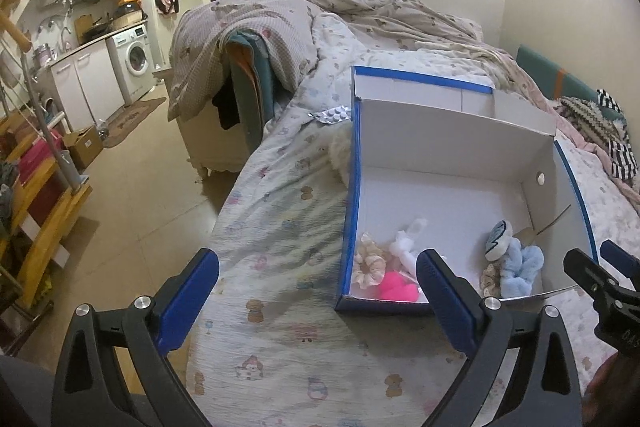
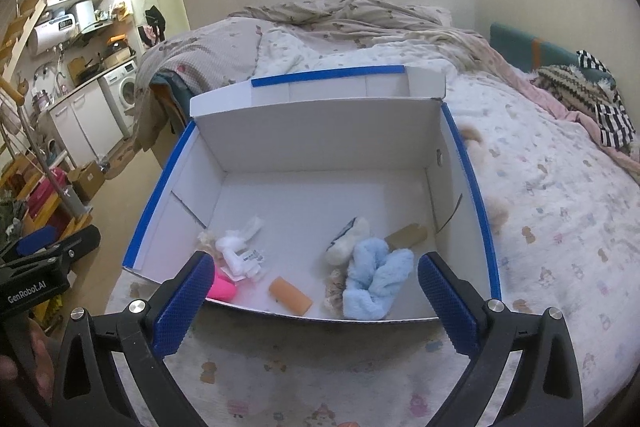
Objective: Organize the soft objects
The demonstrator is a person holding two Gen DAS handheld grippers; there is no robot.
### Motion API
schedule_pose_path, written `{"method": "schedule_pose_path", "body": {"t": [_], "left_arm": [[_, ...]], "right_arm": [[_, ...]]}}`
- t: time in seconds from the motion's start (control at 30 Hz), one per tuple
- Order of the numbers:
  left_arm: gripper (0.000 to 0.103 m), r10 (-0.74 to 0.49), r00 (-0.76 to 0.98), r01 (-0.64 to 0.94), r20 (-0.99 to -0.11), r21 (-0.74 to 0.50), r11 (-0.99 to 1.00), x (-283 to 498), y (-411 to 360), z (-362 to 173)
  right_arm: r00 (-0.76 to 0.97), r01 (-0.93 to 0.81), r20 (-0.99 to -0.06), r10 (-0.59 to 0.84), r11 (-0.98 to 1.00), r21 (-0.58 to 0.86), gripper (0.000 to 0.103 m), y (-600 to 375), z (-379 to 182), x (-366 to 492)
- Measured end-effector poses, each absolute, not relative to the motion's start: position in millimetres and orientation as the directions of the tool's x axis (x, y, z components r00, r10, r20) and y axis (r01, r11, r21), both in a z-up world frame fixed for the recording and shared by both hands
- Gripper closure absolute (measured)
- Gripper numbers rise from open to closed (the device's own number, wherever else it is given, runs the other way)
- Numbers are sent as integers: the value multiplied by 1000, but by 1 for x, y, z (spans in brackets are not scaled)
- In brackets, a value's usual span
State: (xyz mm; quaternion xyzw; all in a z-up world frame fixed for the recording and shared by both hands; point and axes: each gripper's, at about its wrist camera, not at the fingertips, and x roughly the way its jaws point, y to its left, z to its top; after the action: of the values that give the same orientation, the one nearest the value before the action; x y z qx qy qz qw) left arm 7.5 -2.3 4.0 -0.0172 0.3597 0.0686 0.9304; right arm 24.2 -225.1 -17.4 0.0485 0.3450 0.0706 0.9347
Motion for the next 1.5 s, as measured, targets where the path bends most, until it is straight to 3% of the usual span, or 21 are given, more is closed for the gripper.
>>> {"method": "schedule_pose_path", "body": {"t": [1.5], "left_arm": [[4,88,696,-103,-713,23,994,13,-8,-7]], "right_arm": [[757,-103,-632,163,986,131,0,-223,-14,20]]}}
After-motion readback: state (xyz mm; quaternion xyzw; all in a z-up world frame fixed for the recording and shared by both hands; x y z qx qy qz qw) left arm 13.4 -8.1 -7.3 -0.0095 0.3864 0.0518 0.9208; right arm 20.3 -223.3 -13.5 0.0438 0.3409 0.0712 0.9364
